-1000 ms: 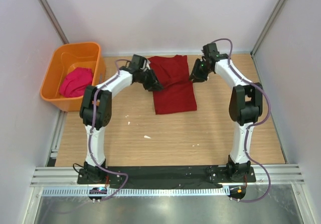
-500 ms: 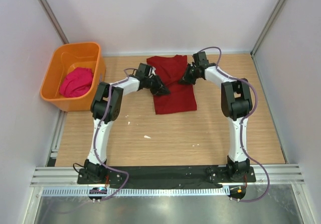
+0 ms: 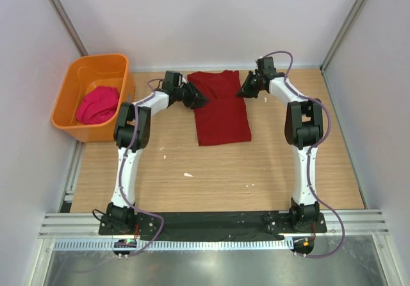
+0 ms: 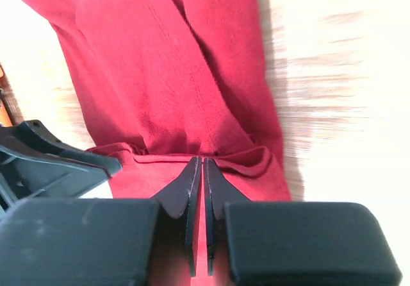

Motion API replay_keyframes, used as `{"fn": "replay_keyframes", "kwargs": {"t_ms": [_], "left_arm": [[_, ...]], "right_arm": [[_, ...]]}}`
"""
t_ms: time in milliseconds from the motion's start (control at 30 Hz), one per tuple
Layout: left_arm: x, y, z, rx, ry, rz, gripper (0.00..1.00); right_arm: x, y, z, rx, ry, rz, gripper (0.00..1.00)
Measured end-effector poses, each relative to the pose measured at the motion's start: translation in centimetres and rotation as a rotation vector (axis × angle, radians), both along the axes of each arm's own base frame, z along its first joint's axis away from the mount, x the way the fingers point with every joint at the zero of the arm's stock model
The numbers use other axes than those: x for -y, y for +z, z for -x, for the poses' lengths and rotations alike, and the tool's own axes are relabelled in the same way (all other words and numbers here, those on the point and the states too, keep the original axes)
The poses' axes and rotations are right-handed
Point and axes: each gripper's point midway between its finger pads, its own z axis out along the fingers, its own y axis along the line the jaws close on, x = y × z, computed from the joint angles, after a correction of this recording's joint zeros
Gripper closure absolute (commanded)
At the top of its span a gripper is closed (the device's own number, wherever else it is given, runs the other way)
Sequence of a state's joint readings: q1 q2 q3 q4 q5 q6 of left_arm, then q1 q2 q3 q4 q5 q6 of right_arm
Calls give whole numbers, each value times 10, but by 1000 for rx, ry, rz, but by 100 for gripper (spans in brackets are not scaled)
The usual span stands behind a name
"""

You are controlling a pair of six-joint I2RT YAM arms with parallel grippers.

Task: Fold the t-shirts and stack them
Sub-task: Fold the tshirt

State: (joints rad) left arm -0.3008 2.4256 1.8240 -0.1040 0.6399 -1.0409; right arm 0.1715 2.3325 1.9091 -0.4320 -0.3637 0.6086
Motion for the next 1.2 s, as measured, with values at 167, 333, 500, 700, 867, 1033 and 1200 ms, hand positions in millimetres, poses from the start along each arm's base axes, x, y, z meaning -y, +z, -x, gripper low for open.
{"fn": "replay_keyframes", "kwargs": {"t_ms": [167, 333, 500, 700, 867, 1033, 1200], "left_arm": [[-7, 8, 21, -18, -12, -22, 55], [1, 43, 95, 0, -110, -104, 50], [-3, 77, 163, 85, -202, -186, 48], [-34, 33, 200, 10, -225, -266, 49], [-44, -2, 218, -61, -231, -288, 50], [-38, 2, 206, 6, -226, -265, 54], [-35, 4, 197, 60, -231, -262, 54]], "right_arm": [[5, 11, 20, -20, 26, 25, 73], [6, 28, 89, -82, 79, 51, 49], [17, 40, 146, -80, 145, 114, 44], [33, 6, 203, -149, 201, 157, 57], [38, -21, 225, -204, 226, 167, 60], [37, -18, 215, -146, 239, 163, 60], [42, -17, 208, -121, 234, 160, 60]]}}
